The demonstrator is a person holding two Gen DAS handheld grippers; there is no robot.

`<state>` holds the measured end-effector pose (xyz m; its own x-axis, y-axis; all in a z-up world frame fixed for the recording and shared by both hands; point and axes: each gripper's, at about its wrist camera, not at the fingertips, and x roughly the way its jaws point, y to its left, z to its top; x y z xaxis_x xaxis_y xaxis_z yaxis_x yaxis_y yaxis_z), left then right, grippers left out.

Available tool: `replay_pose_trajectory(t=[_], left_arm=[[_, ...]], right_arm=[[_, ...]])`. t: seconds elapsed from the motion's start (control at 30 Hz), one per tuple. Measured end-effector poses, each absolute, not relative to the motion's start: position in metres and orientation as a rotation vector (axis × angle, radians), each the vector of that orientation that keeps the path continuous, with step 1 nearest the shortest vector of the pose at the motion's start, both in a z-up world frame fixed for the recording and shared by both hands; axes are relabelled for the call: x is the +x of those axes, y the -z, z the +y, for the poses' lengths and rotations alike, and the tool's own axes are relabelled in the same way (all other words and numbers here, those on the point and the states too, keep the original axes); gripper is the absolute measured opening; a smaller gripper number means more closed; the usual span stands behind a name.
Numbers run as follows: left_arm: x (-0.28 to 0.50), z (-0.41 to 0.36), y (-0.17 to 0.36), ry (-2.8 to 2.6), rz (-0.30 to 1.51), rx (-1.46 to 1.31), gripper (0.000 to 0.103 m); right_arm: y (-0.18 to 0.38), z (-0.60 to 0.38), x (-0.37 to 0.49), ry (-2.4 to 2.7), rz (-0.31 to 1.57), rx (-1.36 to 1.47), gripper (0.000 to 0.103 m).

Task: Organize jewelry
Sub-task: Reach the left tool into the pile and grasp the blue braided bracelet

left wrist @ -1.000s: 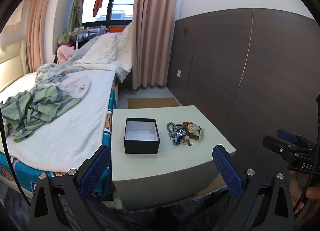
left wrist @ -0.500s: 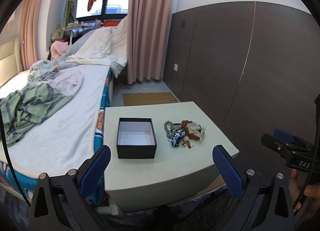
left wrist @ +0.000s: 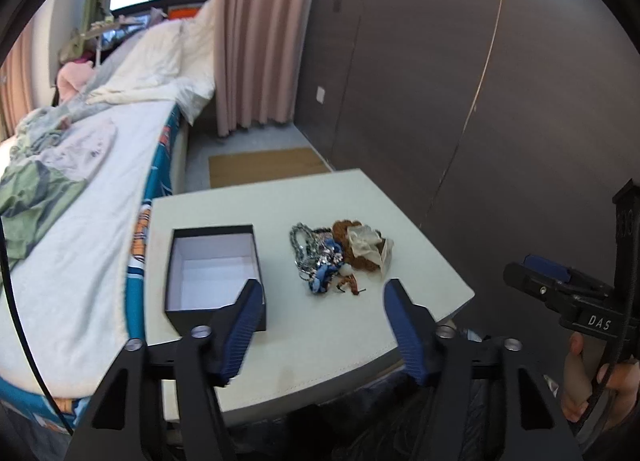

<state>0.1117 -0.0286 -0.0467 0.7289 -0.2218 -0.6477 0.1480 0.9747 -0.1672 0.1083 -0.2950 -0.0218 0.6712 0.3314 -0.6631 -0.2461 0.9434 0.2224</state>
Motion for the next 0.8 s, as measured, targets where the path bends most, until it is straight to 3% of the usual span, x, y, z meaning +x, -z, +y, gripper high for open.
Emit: replay_pose_trajectory(t=[0.3,0.8], left_arm=[[0.157,-0.053,0.079,0.259,0.869,-0.052,0.040],[0.229,-0.071,0.122,0.235,1.028,0.041,0.036]], right_arm=[[0.047,-0.305,0.137,-0.326,0.820,0.158,0.087],[0.082,-0.310,0.184,-0.341,0.899,0.205,0.087]])
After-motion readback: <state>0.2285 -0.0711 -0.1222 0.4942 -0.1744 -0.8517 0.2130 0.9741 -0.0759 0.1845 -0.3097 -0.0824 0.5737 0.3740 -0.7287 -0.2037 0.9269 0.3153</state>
